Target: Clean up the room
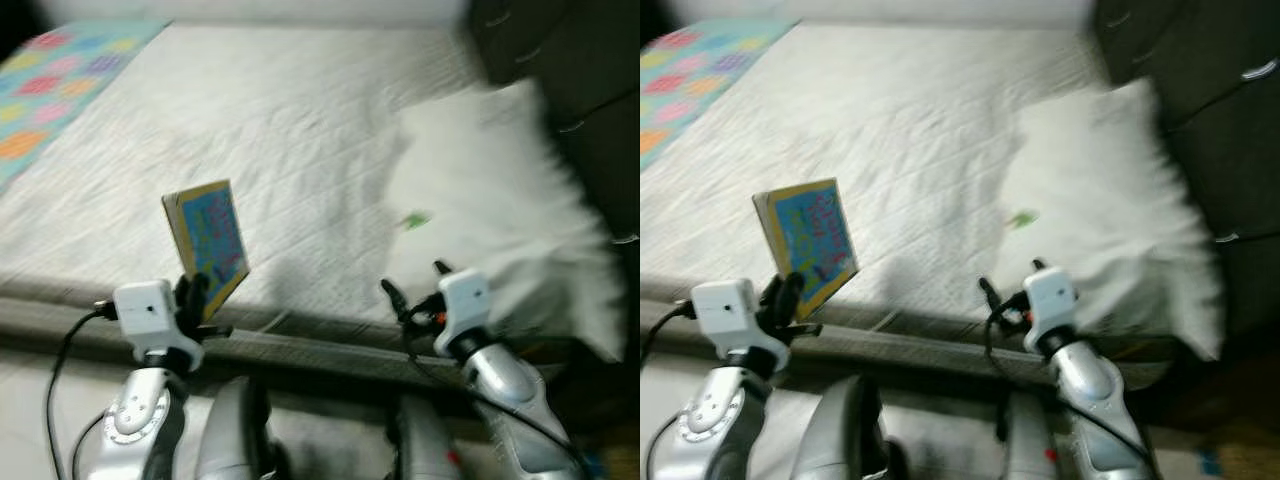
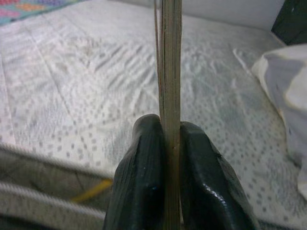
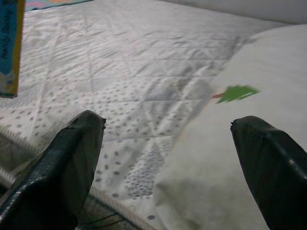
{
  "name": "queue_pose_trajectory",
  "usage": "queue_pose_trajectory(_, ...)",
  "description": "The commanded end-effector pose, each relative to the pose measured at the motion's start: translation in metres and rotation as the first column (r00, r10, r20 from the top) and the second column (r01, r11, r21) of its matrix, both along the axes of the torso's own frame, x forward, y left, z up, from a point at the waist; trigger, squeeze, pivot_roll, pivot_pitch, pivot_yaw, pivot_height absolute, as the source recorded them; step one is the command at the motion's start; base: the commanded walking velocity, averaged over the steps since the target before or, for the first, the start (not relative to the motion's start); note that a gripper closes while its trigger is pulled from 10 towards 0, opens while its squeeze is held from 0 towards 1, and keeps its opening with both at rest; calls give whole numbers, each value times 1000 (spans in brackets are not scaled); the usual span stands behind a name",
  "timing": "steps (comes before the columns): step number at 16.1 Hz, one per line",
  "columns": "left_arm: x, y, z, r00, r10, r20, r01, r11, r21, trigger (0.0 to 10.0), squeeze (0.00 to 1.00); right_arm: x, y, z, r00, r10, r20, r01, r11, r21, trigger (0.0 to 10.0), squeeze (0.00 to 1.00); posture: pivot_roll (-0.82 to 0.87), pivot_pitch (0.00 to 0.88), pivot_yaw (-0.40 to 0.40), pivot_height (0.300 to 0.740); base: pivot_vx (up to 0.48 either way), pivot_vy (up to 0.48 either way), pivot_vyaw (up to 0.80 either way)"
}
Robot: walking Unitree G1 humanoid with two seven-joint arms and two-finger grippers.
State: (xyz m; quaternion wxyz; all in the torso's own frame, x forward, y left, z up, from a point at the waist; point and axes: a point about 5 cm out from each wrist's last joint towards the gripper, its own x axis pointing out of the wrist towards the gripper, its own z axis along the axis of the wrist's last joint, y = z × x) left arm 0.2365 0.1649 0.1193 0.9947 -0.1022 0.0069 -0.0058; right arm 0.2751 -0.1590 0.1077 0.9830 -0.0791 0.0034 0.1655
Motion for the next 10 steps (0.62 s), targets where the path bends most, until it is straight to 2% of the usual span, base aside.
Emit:
queue_pose_trajectory(1, 1, 0, 9, 999, -10, 42, 9, 1000, 15, 10000, 0, -1, -1, 0, 1000, -14, -4, 14, 1000, 11, 10000, 0, -132, 143, 41, 587, 0, 0, 0)
queue_pose_trajectory(7, 2, -3, 10, 999, -28, 41, 28, 1000, 1, 10000, 0, -2, -2, 0, 1000, -22, -4, 22, 1000, 18, 10000, 0, -134, 148, 42, 587, 0, 0, 0)
queue_pose_trajectory(10, 4, -4, 10, 999, -33, 41, 33, 999, -2, 10000, 0, -2, -3, 1, 1000, -27, -5, 27, 999, 32, 10000, 0, -138, 152, 41, 558, 0, 0, 0)
